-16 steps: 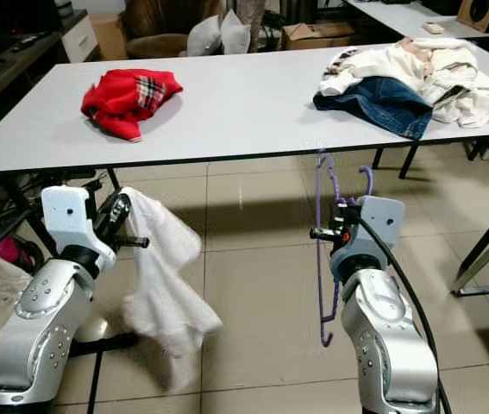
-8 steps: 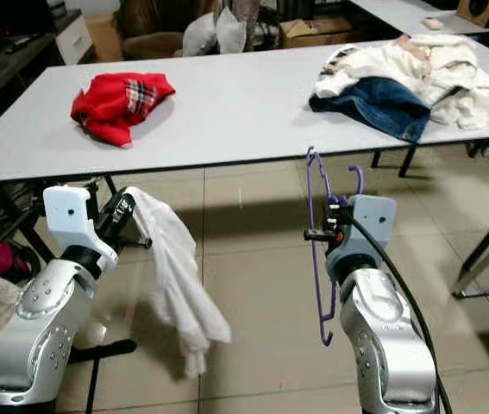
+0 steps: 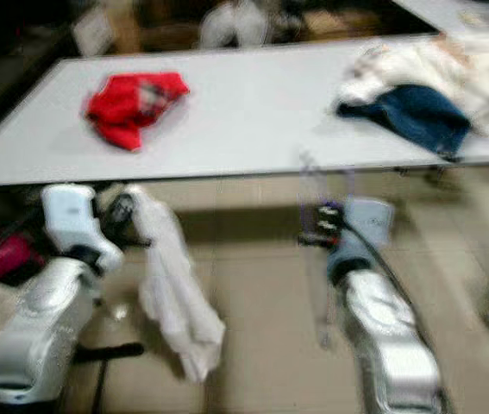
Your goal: Hang hanger
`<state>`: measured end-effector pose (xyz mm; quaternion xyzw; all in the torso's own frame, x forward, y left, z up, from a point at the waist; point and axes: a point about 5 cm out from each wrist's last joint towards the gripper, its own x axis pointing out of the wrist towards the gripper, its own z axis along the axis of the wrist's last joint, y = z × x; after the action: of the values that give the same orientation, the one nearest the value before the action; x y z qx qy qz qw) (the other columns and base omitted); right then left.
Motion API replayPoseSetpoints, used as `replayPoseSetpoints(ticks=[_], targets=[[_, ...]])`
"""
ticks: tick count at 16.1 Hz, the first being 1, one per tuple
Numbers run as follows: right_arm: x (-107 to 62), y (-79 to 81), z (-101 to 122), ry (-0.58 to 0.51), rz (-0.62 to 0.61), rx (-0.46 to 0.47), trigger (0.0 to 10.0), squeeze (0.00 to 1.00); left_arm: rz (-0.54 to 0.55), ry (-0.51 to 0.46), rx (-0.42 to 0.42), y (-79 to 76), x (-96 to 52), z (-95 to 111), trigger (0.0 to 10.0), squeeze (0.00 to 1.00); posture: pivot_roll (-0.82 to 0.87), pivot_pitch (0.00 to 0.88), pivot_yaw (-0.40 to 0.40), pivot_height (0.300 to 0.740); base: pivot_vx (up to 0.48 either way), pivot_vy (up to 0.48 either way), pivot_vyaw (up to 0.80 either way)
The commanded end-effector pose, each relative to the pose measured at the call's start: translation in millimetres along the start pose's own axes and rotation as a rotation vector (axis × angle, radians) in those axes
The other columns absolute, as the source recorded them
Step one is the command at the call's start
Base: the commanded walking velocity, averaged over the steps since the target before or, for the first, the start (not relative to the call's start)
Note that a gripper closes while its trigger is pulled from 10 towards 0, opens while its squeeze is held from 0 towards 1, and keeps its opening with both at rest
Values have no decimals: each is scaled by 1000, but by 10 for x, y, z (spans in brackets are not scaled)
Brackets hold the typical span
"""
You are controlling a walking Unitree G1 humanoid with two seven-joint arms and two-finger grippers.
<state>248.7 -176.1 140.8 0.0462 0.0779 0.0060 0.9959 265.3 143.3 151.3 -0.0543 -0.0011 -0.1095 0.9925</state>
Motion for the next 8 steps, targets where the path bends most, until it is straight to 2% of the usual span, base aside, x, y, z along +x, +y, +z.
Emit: replayPoseSetpoints(ticks=[1, 8], targets=[[23, 157, 46, -23, 61, 21, 10000, 0, 39, -15, 22, 120, -28, 51, 10000, 0, -102, 0, 94, 740, 394, 0, 0], [29, 184, 54, -24, 98, 7, 10000, 0, 41, -14, 17, 128, -14, 53, 10000, 0, -101, 0, 92, 740, 391, 0, 0]])
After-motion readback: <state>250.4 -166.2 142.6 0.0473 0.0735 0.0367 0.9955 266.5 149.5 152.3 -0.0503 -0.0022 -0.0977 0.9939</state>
